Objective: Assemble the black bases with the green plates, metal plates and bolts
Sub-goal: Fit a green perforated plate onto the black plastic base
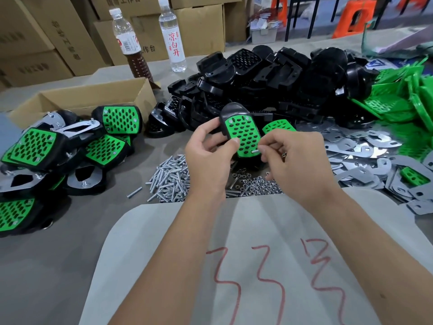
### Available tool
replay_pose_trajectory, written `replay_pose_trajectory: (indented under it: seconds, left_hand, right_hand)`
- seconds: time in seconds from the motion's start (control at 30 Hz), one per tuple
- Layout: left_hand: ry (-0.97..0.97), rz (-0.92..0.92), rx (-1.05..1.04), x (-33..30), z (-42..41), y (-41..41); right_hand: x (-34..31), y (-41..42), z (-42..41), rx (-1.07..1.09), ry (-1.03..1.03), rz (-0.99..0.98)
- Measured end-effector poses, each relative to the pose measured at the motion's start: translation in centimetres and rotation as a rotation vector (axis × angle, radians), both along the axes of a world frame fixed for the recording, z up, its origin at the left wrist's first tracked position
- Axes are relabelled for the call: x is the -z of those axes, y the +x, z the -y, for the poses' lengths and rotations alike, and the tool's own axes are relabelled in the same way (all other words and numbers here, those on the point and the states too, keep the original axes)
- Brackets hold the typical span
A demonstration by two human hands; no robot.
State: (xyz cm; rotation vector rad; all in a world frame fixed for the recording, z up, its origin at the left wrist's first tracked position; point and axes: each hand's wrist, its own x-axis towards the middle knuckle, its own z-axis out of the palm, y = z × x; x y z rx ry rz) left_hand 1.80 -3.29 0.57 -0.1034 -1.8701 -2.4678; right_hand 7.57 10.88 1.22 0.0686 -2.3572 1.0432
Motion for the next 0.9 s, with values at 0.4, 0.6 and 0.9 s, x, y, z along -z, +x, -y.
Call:
replay_pose_trajectory:
  seconds: [0.4,0.6,0.9]
  left_hand:
    - [0.076,0.029,0.057,-0.2,-0.3,0.3]
    - [0.087,0.052,0.101,0.2,-0.4,0.4]
    - [0.173,0.108,0.134,0.3,-0.4,0.4]
  right_hand:
    - [-0.7,0.1,0.3,-0.115,-0.528,0.174]
    - [-0.5,0.1,-0.7,-0.198,-0.883,0.324]
    - [-0.6,0.3,-1.4,-0.311,-0.885,0.354]
